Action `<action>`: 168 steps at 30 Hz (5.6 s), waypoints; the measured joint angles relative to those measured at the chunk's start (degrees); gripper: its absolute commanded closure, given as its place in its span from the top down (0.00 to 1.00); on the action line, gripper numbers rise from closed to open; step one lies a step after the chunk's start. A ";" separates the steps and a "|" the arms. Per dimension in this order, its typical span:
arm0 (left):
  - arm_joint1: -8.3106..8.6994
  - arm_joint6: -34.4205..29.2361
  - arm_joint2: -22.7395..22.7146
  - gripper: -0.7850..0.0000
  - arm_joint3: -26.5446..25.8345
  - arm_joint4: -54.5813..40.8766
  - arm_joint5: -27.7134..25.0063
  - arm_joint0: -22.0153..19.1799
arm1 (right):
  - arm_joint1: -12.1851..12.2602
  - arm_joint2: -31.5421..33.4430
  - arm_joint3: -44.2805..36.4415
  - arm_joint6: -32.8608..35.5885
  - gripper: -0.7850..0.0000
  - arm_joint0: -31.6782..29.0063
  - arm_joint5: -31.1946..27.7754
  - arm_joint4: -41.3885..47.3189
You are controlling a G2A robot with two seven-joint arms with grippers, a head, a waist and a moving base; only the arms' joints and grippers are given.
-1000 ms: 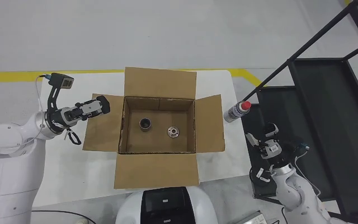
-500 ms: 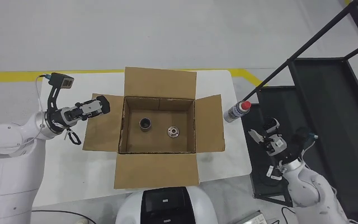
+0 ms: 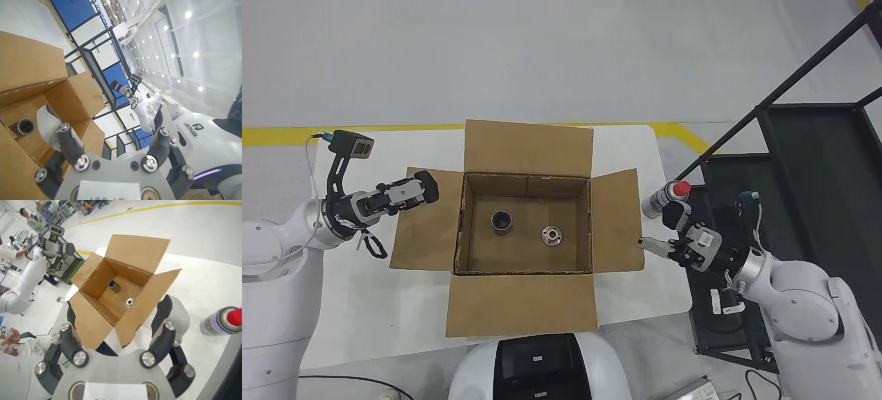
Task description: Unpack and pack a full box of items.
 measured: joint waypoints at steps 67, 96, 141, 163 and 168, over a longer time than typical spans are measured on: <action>0.00 0.00 0.00 1.00 0.00 0.00 0.00 0.00 | -10.68 -68.51 33.98 10.82 1.00 63.06 40.96 -24.52; 0.00 0.00 0.00 1.00 0.00 0.00 0.00 0.00 | -22.30 -82.79 60.87 7.66 1.00 74.80 32.47 -23.16; 0.00 0.00 0.00 1.00 0.00 0.00 0.00 0.00 | -34.92 -83.66 83.96 2.86 0.00 76.73 30.00 -27.67; 0.00 0.00 0.00 1.00 0.00 0.00 0.00 0.00 | -29.71 -75.59 65.84 9.33 0.00 70.29 34.08 -37.03; 0.00 0.00 0.00 1.00 0.00 0.00 0.00 0.00 | -24.42 -68.72 47.41 17.40 0.00 61.76 33.50 -44.11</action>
